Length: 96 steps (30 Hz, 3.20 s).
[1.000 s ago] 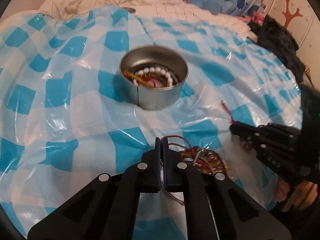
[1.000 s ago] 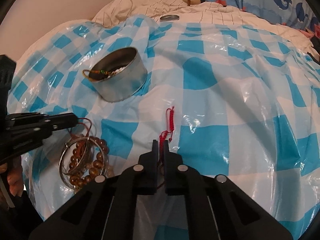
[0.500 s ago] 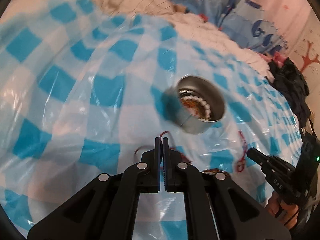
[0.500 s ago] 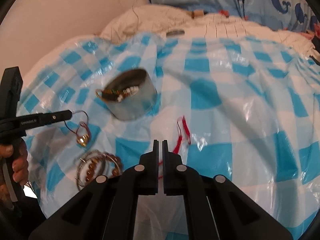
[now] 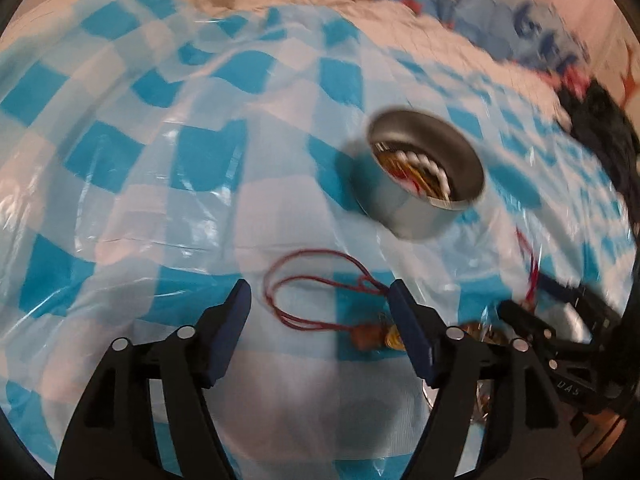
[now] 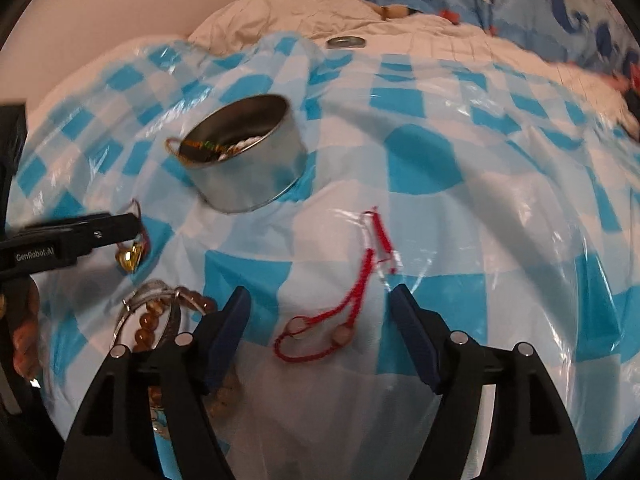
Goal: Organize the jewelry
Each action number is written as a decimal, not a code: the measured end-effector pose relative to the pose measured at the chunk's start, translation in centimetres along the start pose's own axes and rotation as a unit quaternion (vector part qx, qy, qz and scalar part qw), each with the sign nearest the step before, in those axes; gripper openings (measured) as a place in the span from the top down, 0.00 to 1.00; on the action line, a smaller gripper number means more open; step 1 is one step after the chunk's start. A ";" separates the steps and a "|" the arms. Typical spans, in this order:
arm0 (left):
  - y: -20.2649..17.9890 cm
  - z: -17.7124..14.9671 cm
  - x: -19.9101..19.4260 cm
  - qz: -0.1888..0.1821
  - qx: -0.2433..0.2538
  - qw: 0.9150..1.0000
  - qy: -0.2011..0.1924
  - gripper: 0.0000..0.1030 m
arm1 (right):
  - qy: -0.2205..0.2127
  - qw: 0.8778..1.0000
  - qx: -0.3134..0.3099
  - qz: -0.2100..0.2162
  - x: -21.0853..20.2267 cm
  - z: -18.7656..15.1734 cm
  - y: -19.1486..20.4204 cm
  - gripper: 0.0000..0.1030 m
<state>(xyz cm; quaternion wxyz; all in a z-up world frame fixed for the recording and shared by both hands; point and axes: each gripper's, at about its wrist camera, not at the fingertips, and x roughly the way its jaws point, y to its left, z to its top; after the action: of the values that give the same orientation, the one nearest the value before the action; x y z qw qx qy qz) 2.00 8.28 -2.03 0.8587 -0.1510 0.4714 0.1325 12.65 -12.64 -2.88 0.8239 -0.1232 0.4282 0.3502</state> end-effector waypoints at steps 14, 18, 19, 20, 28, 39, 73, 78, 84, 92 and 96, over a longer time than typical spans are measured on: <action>-1.2 0.5 -4.2 -0.034 0.024 0.998 -0.054 0.99 | -0.076 0.995 0.031 0.054 -4.1 1.1 -1.0 0.87; -1.7 0.6 -4.4 -0.031 0.031 0.997 -0.059 0.99 | -0.101 0.992 0.031 0.068 -5.0 1.4 -0.9 0.87; -1.8 0.7 -4.4 -0.030 0.033 0.997 -0.061 0.99 | -0.104 0.992 0.031 0.071 -5.1 1.4 -0.9 0.87; -1.9 0.7 -4.5 -0.028 0.035 0.997 -0.063 0.99 | -0.109 0.991 0.032 0.073 -5.3 1.5 -0.9 0.87; -2.5 0.7 -5.1 -0.014 0.050 0.996 -0.075 0.99 | -0.116 0.989 0.022 0.084 -5.6 1.4 -0.4 0.87; -2.9 0.7 -5.1 -0.005 0.057 0.995 -0.076 0.99 | -0.114 0.990 0.020 0.084 -5.6 1.3 -0.2 0.87; -3.7 -0.1 1.3 0.030 0.073 0.997 0.011 0.68 | 0.010 0.999 0.035 0.015 -0.5 -0.1 -1.8 0.73; -3.2 0.2 0.3 0.002 0.059 0.998 0.002 0.87 | -0.003 0.999 0.045 0.029 -1.2 0.1 -2.1 0.86; -2.4 1.0 -2.6 -0.045 0.031 0.998 -0.043 0.95 | -0.059 0.993 0.070 0.067 -3.4 0.9 -2.8 0.86; -2.6 1.5 -3.9 -0.052 0.034 0.996 -0.062 0.95 | -0.093 0.990 0.070 0.082 -4.6 1.5 -2.6 0.86; -3.4 1.9 -4.4 -0.053 0.045 0.995 -0.075 0.95 | -0.102 0.988 0.057 0.096 -4.9 1.9 -1.8 0.86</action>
<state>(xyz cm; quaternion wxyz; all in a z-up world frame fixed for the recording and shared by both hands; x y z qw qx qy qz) 2.44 5.48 3.13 0.9033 -0.1268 0.4027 0.0760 13.14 -15.38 1.97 0.8315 0.0023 0.3711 0.4134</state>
